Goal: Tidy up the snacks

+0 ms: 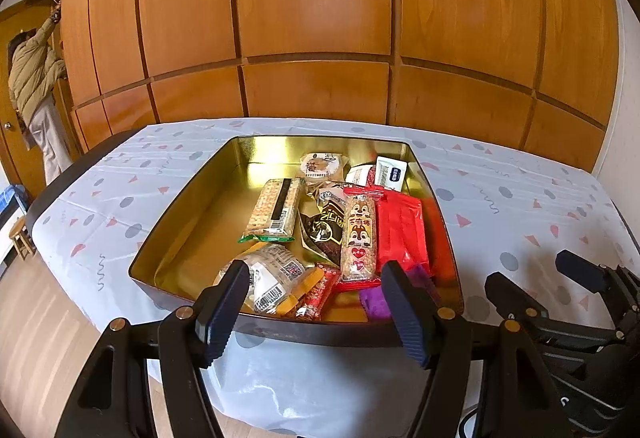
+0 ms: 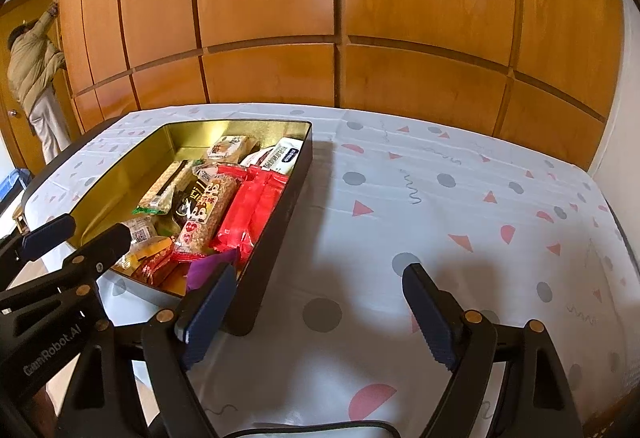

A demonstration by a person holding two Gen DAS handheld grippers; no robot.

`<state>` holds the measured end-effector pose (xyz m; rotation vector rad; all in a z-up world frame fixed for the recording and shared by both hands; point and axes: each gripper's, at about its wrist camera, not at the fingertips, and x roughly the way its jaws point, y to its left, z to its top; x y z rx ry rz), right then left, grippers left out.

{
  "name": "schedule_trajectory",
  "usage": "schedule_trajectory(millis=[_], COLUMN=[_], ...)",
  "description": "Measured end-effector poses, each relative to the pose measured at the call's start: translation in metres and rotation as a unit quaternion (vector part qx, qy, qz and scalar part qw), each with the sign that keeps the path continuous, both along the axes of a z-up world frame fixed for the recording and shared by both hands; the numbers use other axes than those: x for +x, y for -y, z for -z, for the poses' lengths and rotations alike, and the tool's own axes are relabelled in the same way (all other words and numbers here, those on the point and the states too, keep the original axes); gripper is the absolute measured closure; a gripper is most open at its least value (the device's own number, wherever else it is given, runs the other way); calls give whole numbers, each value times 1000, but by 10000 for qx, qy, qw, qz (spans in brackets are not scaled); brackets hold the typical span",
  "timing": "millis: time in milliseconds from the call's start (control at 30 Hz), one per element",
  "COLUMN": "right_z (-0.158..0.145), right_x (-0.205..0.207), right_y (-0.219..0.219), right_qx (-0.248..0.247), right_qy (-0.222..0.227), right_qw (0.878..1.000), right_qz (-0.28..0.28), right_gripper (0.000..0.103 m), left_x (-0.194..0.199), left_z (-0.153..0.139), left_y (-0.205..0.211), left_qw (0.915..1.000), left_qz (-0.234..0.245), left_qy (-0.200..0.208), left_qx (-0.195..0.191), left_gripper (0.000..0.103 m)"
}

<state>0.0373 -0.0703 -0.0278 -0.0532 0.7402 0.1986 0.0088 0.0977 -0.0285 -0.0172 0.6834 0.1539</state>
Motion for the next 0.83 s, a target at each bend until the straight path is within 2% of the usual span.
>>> schedule_trajectory(millis=[467,500,533,633,833], right_z=[5,6,6,7,9], right_x=[2,3,3,3,4], right_y=[-2,-2,-3,-3,-3], right_qx=[-11,-15,-17,-15,1], right_qy=[-34,-39,-41,-44,-62], right_qw=[10000,10000,10000,10000,10000], right_qz=[-25,-32,-38,-40,-51], right_gripper=[17,17,17,17,17], left_x=[4,4,3,3,2], left_z=[5,5,5,5,0], left_y=[-2,-1,-1,0,3], left_qw=[9999,9999,10000,10000,9998], left_qz=[-19,-18,2,42,183], left_qy=[-113,-104,-80,-18,67], left_qx=[-2,9,30,44,4], left_gripper=[34,38,46,57,59])
